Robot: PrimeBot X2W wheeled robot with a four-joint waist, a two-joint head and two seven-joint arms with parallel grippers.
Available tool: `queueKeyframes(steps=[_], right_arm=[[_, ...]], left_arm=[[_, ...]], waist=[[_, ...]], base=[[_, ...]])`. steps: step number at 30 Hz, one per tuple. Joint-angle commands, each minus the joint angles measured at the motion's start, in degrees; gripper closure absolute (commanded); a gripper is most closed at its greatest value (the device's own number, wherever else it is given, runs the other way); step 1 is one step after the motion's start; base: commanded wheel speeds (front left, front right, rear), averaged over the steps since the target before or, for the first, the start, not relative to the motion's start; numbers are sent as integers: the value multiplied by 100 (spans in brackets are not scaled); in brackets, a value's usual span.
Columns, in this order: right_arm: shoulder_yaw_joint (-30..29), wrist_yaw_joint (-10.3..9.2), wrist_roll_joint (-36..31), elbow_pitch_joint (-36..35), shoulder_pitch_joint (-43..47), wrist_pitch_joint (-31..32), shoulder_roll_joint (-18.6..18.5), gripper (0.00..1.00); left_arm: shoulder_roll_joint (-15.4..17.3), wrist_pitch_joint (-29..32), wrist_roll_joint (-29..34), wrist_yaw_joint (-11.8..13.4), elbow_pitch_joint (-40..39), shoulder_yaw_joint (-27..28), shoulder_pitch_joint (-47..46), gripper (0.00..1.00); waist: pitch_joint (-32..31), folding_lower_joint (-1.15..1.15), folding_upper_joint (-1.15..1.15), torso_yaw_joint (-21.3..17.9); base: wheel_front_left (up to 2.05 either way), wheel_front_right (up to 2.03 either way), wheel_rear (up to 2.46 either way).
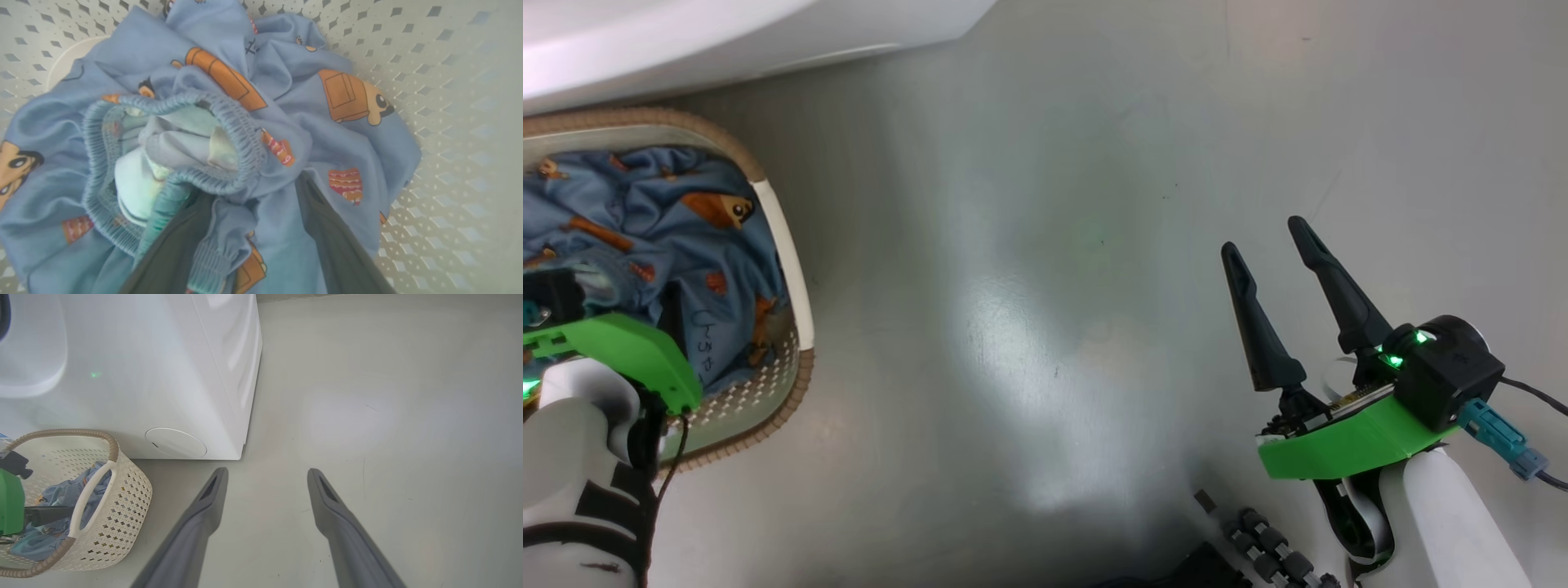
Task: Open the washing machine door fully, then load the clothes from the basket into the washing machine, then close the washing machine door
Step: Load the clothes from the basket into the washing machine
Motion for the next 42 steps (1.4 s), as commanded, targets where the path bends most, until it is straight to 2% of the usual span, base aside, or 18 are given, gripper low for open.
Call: queueKeyframes(steps=[1, 9, 20, 21, 22, 24, 26, 35, 42], right_arm=[[139, 9, 46, -123, 168, -42, -27, 0], [105, 9, 57, -160, 158, -42, -44, 0], [65, 9, 107, -240, 99, -42, -54, 0], [57, 9, 120, -257, 95, -42, -55, 0], [48, 9, 130, -271, 92, -42, -58, 0], [26, 9, 146, -292, 91, -42, -65, 0], [2, 9, 156, -306, 91, -42, -70, 0], [-90, 9, 195, -288, 109, -42, -86, 0], [-138, 9, 184, -245, 162, -42, -143, 0]], left_arm=[[198, -43, 33, -7, 25, 52, 81, 0], [225, 22, 199, 11, 274, -221, -190, 0], [186, 73, 417, 237, 500, -554, -313, 0], [173, 86, 422, 253, 515, -573, -319, 11], [156, 100, 424, 264, 528, -589, -327, 43], [127, 107, 434, 275, 547, -629, -347, 69], [107, 114, 440, 280, 564, -666, -362, 100], [22, -180, 316, 318, 610, -662, -269, 100], [-158, -712, 84, 365, 461, -507, 40, 100]], waist=[[33, 0, 0, -22], [214, 0, 0, -57], [304, 0, 0, -26], [309, 0, 0, -24], [315, 0, 0, -23], [327, 0, 0, -16], [335, 0, 0, -10], [195, 0, 0, 106], [-212, 0, 0, 355]], base=[[0, 0, 0], [0, 0, 0], [0, 0, 0], [0, 0, 0], [0, 0, 0], [0, 0, 0], [0, 0, 0], [0, 0, 0], [0, 0, 0]])
